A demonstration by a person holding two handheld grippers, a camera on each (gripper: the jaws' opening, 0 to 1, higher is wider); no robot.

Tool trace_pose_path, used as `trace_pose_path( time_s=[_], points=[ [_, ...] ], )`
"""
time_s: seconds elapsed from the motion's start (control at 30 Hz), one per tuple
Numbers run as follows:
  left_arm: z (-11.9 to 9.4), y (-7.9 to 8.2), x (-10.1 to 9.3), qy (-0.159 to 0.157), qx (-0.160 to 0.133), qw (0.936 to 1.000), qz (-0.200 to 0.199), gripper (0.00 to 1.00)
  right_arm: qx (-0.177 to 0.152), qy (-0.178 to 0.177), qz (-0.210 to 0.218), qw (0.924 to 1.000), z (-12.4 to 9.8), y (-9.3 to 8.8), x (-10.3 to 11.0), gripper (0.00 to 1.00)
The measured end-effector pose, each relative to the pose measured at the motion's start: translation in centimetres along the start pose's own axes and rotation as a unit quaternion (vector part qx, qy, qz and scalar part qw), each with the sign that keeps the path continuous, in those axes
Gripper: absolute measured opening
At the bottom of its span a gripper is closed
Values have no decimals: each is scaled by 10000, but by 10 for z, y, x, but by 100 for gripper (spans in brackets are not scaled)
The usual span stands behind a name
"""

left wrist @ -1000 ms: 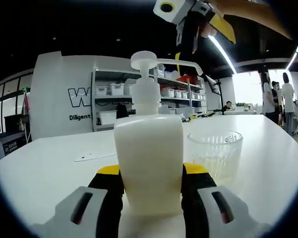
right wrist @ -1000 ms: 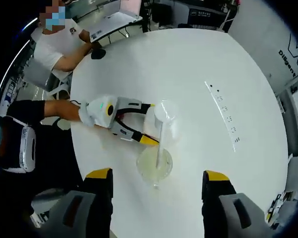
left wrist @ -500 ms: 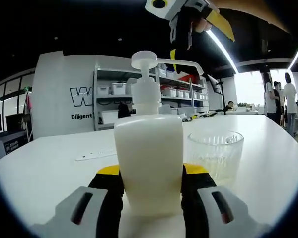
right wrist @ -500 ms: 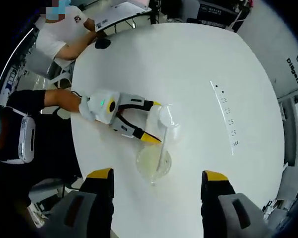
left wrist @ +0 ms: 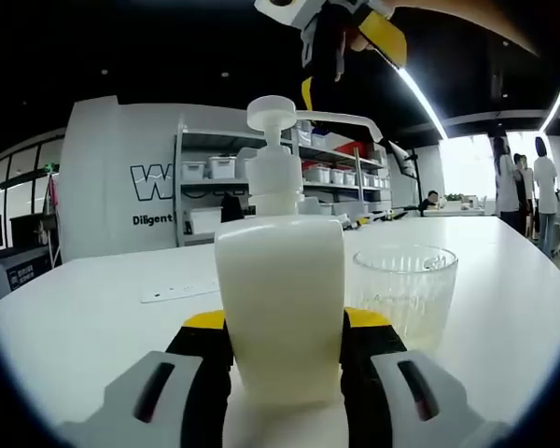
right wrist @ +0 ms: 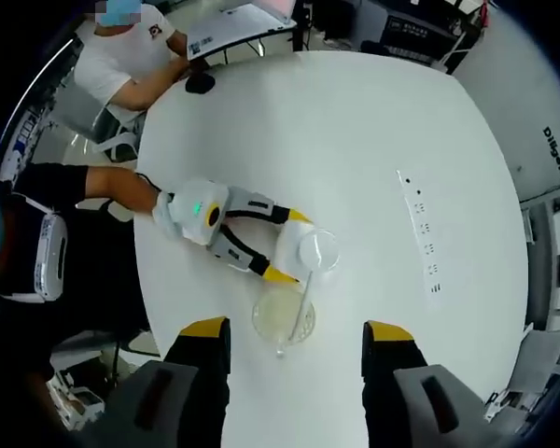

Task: Hold the bottle steady, press the pump all the way down and release, and repeat the specified number of times to dispense into the cup

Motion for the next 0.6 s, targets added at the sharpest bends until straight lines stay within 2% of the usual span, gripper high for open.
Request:
trace_pose_path(
  time_s=[0.07, 0.2, 0.37, 0.6],
  points=[
    [2, 0, 1, -6, -1, 10000, -1, 43, -32, 31, -128, 9999, -2, 4, -1, 49],
    [0, 0, 1, -9, -2, 10000, -2, 43, -211, 128, -41, 9997, -4, 14, -2, 33],
    [1, 0, 2, -10, -3, 10000, -7, 43, -117, 72, -208, 9997, -2, 19, -5, 33],
    [-1, 0, 1, -13, -15, 10000, -7, 43, -305, 192, -232, 9991, -1, 27, -7, 10]
  ],
)
Point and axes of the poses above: the point that each gripper's makers call its tool centre point, and the gripper's own axes: z roughly forward along the fingers, x roughly to its left, y roughly out of its top, the point moved 7 cm from there along -z, roughly backward along the fingers, and after that the axes turned 12 degrees about -z, right-handed, at the moved point
